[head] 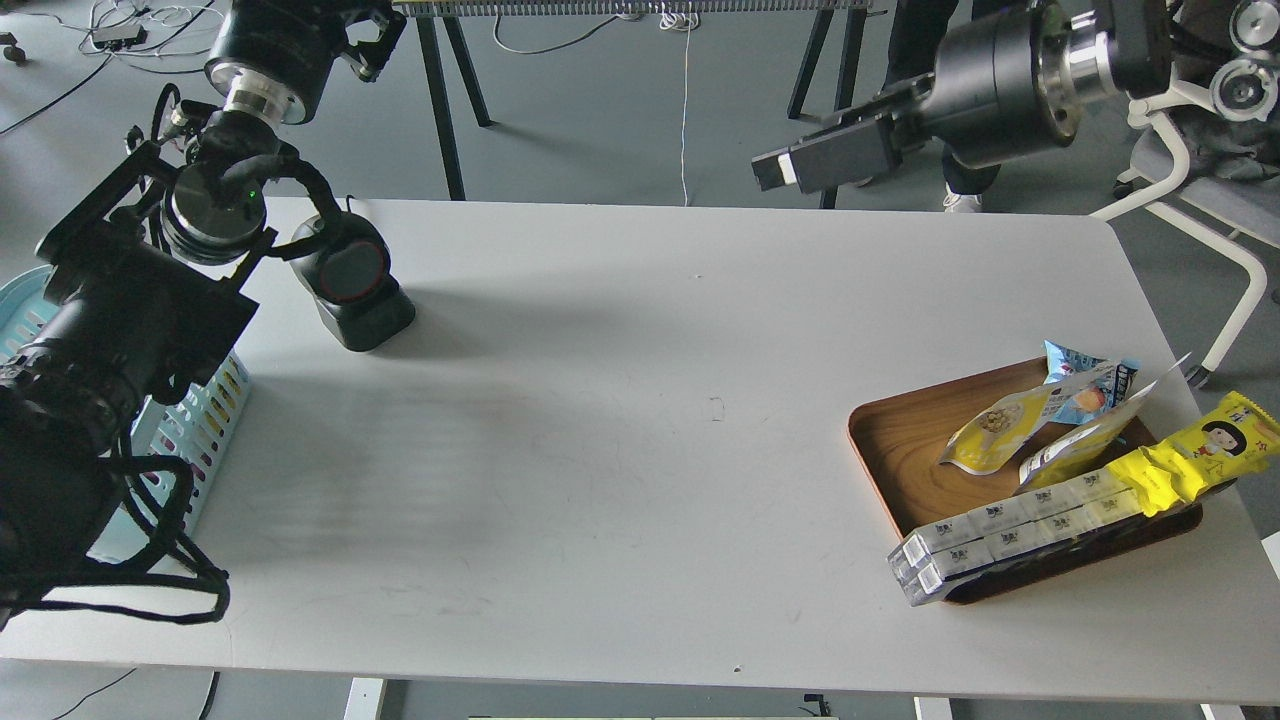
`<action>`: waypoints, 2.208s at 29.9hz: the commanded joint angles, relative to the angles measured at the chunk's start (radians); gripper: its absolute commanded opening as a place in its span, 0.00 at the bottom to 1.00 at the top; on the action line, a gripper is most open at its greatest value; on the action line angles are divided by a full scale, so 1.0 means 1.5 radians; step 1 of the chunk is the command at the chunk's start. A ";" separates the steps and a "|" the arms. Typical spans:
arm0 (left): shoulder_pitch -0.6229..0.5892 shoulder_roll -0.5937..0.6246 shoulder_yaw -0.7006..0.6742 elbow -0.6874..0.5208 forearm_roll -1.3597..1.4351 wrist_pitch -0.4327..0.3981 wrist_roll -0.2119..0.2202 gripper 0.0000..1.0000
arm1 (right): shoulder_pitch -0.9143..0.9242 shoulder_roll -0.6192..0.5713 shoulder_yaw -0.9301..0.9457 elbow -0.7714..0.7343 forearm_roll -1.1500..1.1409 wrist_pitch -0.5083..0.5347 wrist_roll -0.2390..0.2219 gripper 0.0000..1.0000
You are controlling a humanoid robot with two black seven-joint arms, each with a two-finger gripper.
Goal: Scan snack and place in basket
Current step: 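Lower the right gripper toward the yellow snack packet on the wooden tray, then grasp the yellow snack packet with the right gripper and lift it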
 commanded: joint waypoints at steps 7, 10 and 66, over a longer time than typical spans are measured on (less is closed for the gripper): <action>0.001 -0.003 -0.001 0.001 0.000 0.004 0.001 1.00 | 0.010 -0.020 -0.157 0.117 -0.368 -0.114 0.000 0.98; 0.000 -0.003 -0.001 0.001 0.000 0.003 0.000 1.00 | -0.007 -0.020 -0.182 0.112 -0.449 -0.136 0.000 0.97; 0.001 -0.011 0.000 0.008 0.001 0.004 -0.001 1.00 | -0.125 -0.003 -0.060 -0.072 -0.491 -0.202 0.000 0.00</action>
